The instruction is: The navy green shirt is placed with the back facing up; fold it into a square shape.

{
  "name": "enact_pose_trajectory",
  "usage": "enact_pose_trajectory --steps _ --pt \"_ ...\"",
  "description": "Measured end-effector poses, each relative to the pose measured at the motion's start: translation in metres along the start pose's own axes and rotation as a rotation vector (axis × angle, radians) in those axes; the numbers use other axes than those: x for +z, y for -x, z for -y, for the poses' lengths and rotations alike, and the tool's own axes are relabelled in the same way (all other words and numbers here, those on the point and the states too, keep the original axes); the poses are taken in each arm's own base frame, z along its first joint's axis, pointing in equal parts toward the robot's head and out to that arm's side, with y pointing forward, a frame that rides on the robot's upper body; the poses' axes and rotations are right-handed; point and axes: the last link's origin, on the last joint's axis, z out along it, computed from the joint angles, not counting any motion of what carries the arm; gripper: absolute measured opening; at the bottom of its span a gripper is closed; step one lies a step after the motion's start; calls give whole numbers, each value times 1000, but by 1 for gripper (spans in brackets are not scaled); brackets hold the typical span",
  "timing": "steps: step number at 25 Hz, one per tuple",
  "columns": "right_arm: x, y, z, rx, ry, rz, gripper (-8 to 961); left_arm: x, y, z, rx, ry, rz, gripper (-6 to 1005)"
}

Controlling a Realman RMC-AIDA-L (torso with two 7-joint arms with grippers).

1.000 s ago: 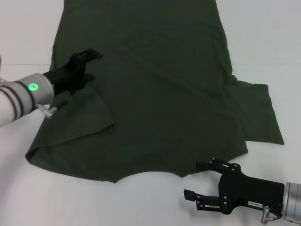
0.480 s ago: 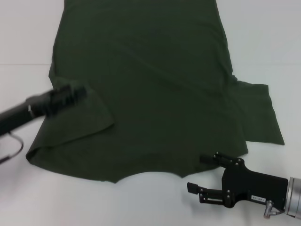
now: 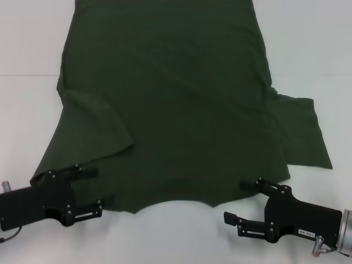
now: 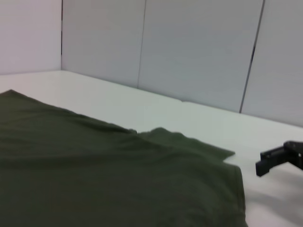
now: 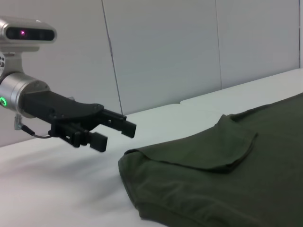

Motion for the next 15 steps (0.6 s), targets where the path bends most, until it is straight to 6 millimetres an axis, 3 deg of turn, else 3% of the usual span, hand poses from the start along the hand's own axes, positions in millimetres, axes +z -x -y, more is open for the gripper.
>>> enact_pose_trajectory --steps 11,15 --pt "-8 0 4 37 -43 26 917 -3 8 -4 9 -12 18 778" --pt "-26 13 16 152 -75 73 916 -6 10 -5 5 -11 21 777"
